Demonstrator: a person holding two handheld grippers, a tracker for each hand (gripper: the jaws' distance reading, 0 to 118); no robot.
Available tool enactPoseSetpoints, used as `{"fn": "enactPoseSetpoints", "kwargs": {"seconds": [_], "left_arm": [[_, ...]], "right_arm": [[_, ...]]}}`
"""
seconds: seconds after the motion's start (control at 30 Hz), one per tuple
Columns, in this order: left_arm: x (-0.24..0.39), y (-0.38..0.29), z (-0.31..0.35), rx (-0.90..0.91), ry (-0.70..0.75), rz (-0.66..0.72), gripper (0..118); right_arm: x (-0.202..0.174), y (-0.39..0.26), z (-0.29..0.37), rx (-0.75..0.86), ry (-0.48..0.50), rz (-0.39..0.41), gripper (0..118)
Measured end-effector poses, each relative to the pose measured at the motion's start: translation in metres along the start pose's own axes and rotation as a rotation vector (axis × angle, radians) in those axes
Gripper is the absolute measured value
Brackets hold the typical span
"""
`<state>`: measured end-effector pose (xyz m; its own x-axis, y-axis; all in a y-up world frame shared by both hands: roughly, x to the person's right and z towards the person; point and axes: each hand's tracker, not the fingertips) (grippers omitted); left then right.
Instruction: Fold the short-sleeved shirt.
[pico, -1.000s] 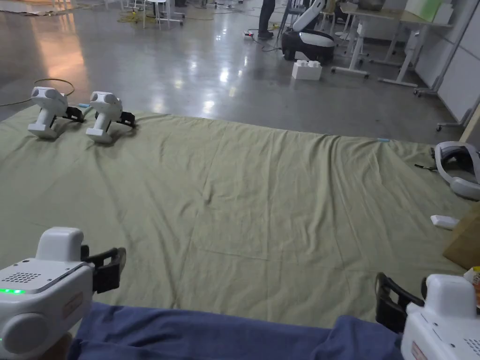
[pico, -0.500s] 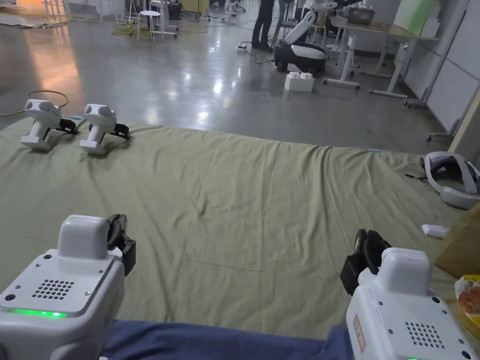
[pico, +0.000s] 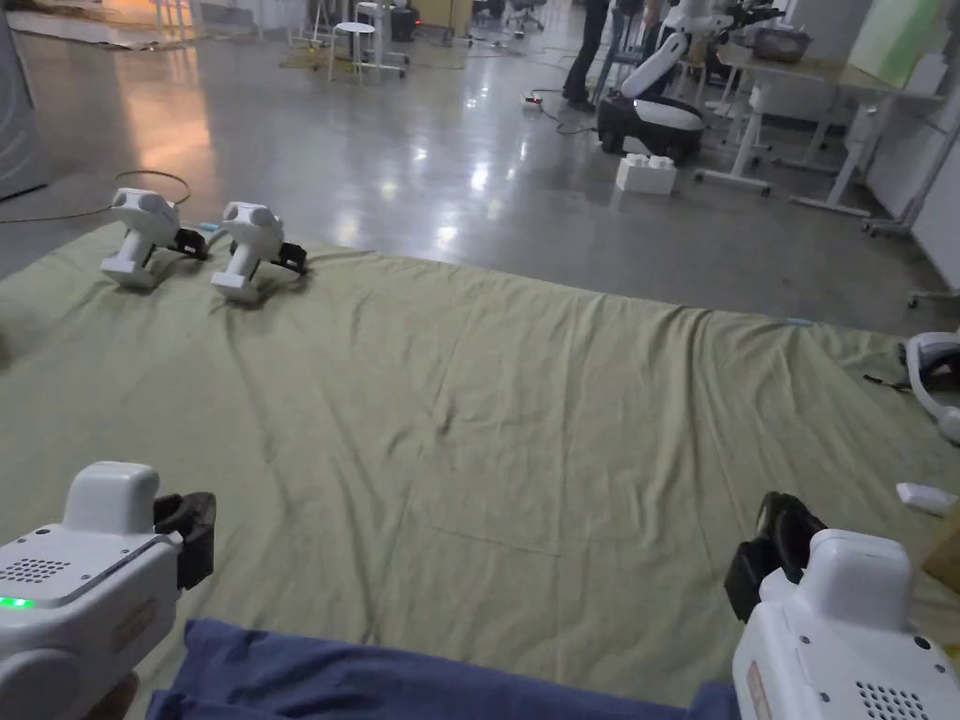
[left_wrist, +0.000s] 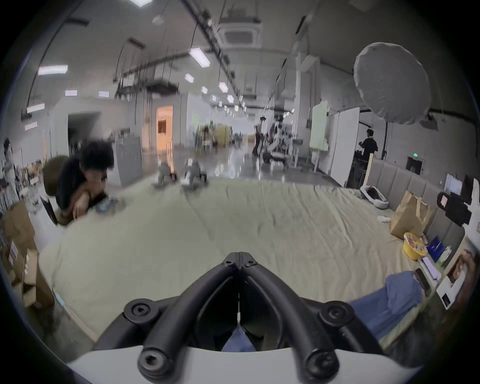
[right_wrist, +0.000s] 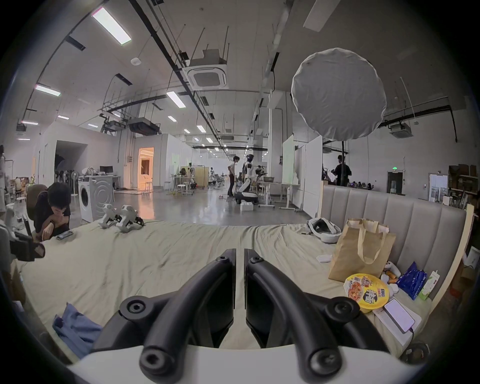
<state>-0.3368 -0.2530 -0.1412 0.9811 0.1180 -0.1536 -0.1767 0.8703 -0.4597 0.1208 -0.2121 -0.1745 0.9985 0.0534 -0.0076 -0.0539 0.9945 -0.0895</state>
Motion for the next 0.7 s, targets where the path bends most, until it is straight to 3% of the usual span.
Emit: {"fn": "enactPoseSetpoints", "kwargs": {"seconds": [0.27,0.3,0.43,0.47,0.7], "left_arm": [[-0.077,-0.050,-0.049,-0.399,-0.158,0.154,3],[-0.083,-0.055,-0.053,-0.425,-0.188,0.170,8],[-0.102,-0.069,-0.075,-0.536,-0.278,0.270,70],[-0.105,-0.072,-0.080,-0.561,-0.294,0.286,76],[-0.137,-0.109,-0.114,-0.620,-0.445,0.491,84]], "right_arm": [[0.008,-0.015,-0.013,-0.092,0.013,-0.011,9],[0.008,-0.017,-0.014,-0.099,0.012,-0.011,9],[0.008,-0.023,-0.016,-0.138,0.017,0.002,9],[0.007,-0.024,-0.017,-0.147,0.018,0.008,9],[0.005,-0.031,-0.016,-0.181,0.016,0.048,9]]}}
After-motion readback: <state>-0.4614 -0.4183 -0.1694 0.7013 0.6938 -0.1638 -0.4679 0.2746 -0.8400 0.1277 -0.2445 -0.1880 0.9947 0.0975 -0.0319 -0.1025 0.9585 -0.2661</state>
